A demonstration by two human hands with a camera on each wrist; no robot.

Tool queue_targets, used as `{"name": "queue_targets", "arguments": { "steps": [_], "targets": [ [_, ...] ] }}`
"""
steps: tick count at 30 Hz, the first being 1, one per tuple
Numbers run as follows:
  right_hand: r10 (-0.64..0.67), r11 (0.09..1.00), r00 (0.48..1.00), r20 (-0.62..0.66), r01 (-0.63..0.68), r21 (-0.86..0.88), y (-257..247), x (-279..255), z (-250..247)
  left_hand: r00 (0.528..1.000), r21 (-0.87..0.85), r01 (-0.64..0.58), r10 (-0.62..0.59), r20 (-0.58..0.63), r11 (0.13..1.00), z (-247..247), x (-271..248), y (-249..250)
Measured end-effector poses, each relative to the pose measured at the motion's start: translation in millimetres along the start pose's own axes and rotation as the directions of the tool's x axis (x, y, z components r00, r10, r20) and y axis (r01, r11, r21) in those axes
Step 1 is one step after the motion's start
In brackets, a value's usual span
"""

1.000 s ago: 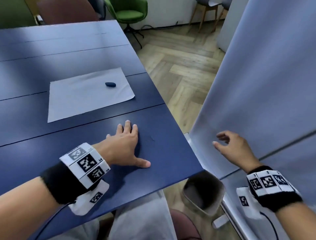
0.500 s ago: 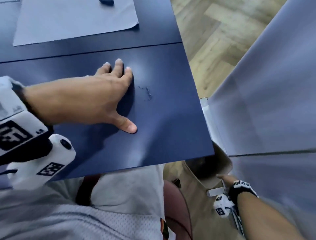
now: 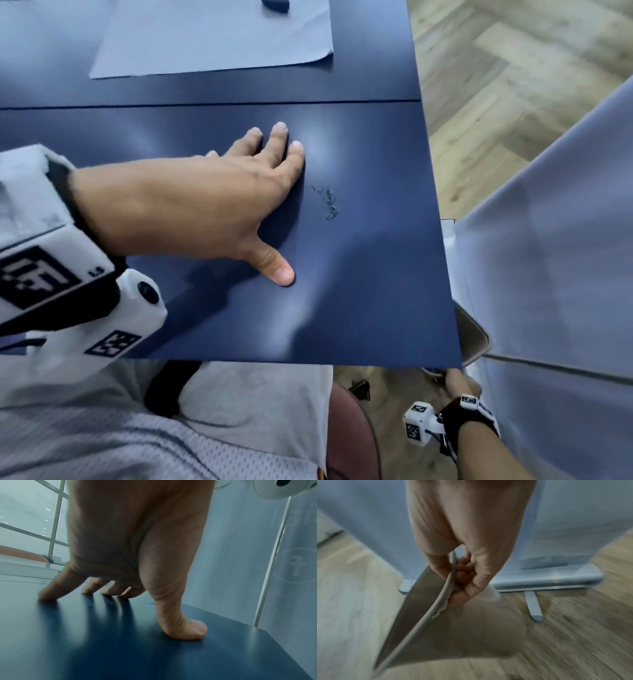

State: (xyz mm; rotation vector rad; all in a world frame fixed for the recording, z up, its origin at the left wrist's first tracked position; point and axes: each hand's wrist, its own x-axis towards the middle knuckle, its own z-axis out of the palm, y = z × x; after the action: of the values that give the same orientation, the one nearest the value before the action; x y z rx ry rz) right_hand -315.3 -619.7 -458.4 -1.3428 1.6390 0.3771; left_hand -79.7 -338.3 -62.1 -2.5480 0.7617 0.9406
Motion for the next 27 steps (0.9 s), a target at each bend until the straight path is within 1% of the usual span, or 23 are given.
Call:
{"name": "queue_targets", "arguments": {
  "steps": [2, 3, 4, 5, 6, 8, 9, 11, 13, 14, 16, 18, 19, 20, 22, 23, 24, 27],
  "targets": [
    [-0.025, 0.999, 0.999, -0.046, 0.026, 0.024, -31.6, -14.1, -3.7, 1.0, -0.032, -0.018, 0.017, -0.015, 0.999, -0.7, -2.3, 0.5],
    [-0.051, 0.999, 0.997, -0.064, 0.05, -0.007, -44.3, -17.2, -9.0, 0.999, -0.046, -0.032, 0.031, -0.022, 0.998, -1.9, -3.7, 0.1],
    [-0.113, 0.993, 0.99, -0.08, 0.11, -0.043, -55.4, -17.1, -15.5, 0.999, -0.064, -0.047, 0.046, -0.019, 0.997, 0.0, -3.4, 1.3],
    [-0.155, 0.985, 0.986, -0.067, 0.149, -0.09, -64.1, -22.1, -20.0, 0.998, -0.07, -0.063, 0.061, -0.034, 0.996, 5.9, -3.0, -0.3],
    [-0.229, 0.964, 0.973, -0.028, 0.223, -0.148, -87.9, -30.5, -18.0, 0.995, -0.063, -0.07, 0.064, -0.082, 0.996, 1.8, -9.5, -12.1],
    [-0.314, 0.906, 0.948, -0.042, 0.287, -0.31, -104.1, -36.8, -38.5, 0.993, -0.113, -0.103, 0.097, -0.062, 0.988, 5.2, -1.7, -0.7],
    [-0.361, 0.884, 0.931, -0.064, 0.319, -0.341, -113.7, -44.3, -45.7, 0.991, -0.146, -0.116, 0.106, -0.079, 0.982, 8.3, 0.4, 0.6],
    [-0.481, 0.838, 0.871, -0.095, 0.425, -0.341, -138.2, -71.3, -57.2, 0.986, -0.161, -0.134, 0.115, -0.122, 0.978, 10.9, -2.3, -6.5],
    [-0.604, 0.771, 0.791, -0.101, 0.547, -0.325, -160.9, -105.5, -73.1, 0.981, -0.186, -0.153, 0.126, -0.146, 0.971, 10.1, -5.2, -9.7],
    [-0.655, 0.732, 0.749, -0.101, 0.597, -0.329, -173.9, -123.9, -80.8, 0.978, -0.2, -0.157, 0.125, -0.164, 0.967, 10.6, -5.4, -10.9],
    [-0.767, 0.619, 0.637, -0.083, 0.698, -0.36, -194.9, -164.5, -96.4, 0.976, -0.225, -0.163, 0.123, -0.181, 0.961, 9.0, -7.2, -12.0],
    [-0.829, 0.532, 0.554, -0.079, 0.737, -0.417, -206.9, -203.8, -110.4, 0.975, -0.256, -0.175, 0.13, -0.183, 0.951, 9.3, -9.9, -13.5],
    [-0.847, 0.505, 0.523, -0.092, 0.742, -0.441, -208.8, -222.0, -115.1, 0.974, -0.268, -0.178, 0.131, -0.184, 0.947, 11.4, -10.9, -14.7],
    [-0.872, 0.471, 0.476, -0.112, 0.756, -0.455, -209.3, -236.0, -120.2, 0.972, -0.272, -0.18, 0.13, -0.194, 0.945, 13.3, -11.8, -15.4],
    [-0.898, 0.434, 0.406, -0.167, 0.765, -0.476, -207.0, -261.6, -125.2, 0.972, -0.287, -0.156, 0.095, -0.216, 0.945, 22.5, -13.7, -17.3],
    [-0.901, 0.432, 0.382, -0.204, 0.754, -0.495, -203.2, -274.2, -129.1, 0.972, -0.296, -0.127, 0.059, -0.228, 0.947, 27.3, -18.1, -16.9],
    [-0.901, 0.434, 0.371, -0.227, 0.744, -0.508, -198.7, -281.4, -131.8, 0.972, -0.321, -0.09, 0.014, -0.234, 0.943, 34.1, -22.0, -17.1],
    [-0.885, 0.466, 0.369, -0.285, 0.705, -0.534, -183.3, -305.4, -143.7, 0.967, -0.379, -0.024, -0.074, -0.243, 0.925, 47.9, -31.2, -16.5]
  ]
}}
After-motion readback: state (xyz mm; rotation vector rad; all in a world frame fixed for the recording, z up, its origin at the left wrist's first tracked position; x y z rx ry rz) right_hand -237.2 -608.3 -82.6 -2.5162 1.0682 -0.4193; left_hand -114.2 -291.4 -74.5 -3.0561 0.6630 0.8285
